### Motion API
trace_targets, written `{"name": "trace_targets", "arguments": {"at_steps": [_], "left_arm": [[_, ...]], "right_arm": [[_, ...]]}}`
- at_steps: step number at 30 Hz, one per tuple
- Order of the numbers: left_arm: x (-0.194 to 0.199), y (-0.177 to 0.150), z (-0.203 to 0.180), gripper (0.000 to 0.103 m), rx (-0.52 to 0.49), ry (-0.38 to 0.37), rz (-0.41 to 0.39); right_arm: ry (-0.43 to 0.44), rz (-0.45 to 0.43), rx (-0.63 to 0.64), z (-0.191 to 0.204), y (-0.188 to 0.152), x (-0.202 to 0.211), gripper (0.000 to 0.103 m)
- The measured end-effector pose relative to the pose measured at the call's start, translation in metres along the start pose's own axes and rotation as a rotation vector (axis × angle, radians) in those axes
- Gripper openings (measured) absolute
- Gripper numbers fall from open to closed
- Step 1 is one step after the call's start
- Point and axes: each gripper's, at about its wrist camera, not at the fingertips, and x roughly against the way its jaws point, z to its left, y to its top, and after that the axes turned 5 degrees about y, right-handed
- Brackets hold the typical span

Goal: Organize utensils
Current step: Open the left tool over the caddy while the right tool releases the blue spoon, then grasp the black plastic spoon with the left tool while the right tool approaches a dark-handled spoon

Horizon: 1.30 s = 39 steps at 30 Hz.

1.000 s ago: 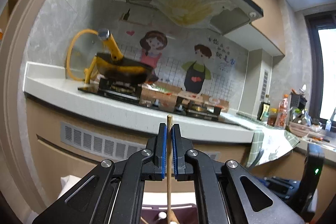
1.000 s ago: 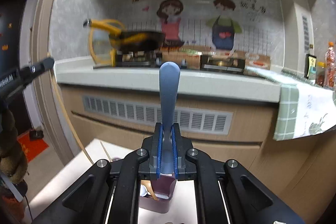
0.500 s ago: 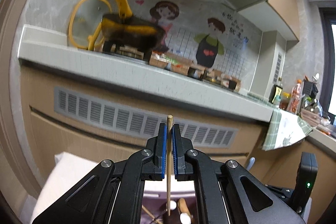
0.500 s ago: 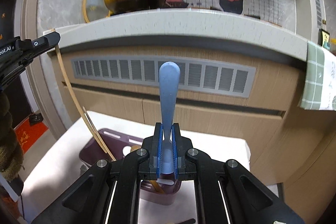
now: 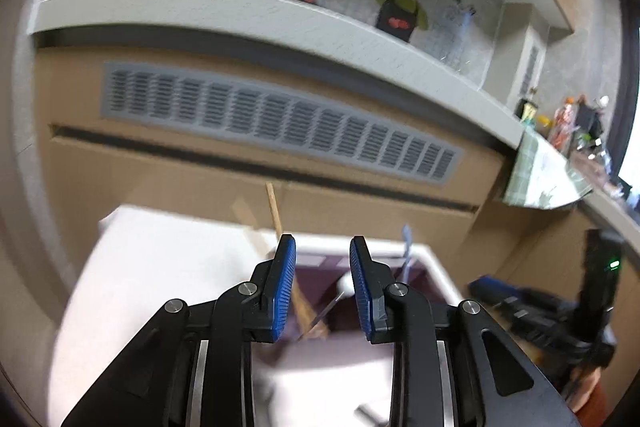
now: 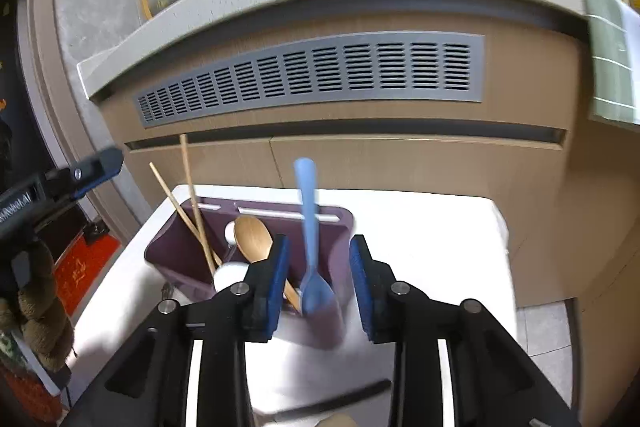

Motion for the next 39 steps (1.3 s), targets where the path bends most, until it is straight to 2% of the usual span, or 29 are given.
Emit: {"name": "trace_targets", "arguments": {"at_steps": [4,7,10,13,16,19,22,27,31,35,39], "left_arm": [[0.010,-0.041,0.020,0.029,0.015,0.085,0.104],[0.017,-0.071,0.031,0.029,0.013,0.135,0.173],[0.025,-0.093,0.038,0.029,-0.006,0.204,0.203],[0.031,-0.112,0.043,0.029,-0.026,0.231,0.261],[0.036,-0.124,0.048,0.029,-0.021,0.221,0.301],[0.039,-0.133,0.055,0.029,0.000,0.224,0.318],[0.044,-0.136,0.066,0.029,0.028,0.261,0.324],[0.054,-0.132,0.089,0.029,0.089,0.323,0.294],[0.055,-0.134,0.098,0.029,0.089,0.339,0.296],[0.056,-0.137,0.106,0.029,0.103,0.327,0.305],[0.054,-0.138,0.111,0.029,0.110,0.327,0.312]], "right_arm": [[-0.027,-0.012,-0.008,-0.001,-0.029,0.016,0.030],[-0.014,0.065,0.023,0.006,-0.049,0.016,0.031],[0.002,0.130,0.036,0.017,-0.071,0.012,0.031],[0.009,0.178,0.052,0.026,-0.088,0.008,0.031],[0.003,0.215,0.073,0.036,-0.105,0.006,0.031],[0.029,0.259,0.079,0.047,-0.113,0.001,0.031],[0.049,0.298,0.109,0.064,-0.115,-0.008,0.031],[0.151,0.355,0.161,0.108,-0.114,-0.031,0.031],[0.142,0.387,0.217,0.147,-0.111,-0.064,0.030],[0.136,0.404,0.173,0.161,-0.099,-0.095,0.030],[0.088,0.426,0.206,0.169,-0.095,-0.114,0.028]]}}
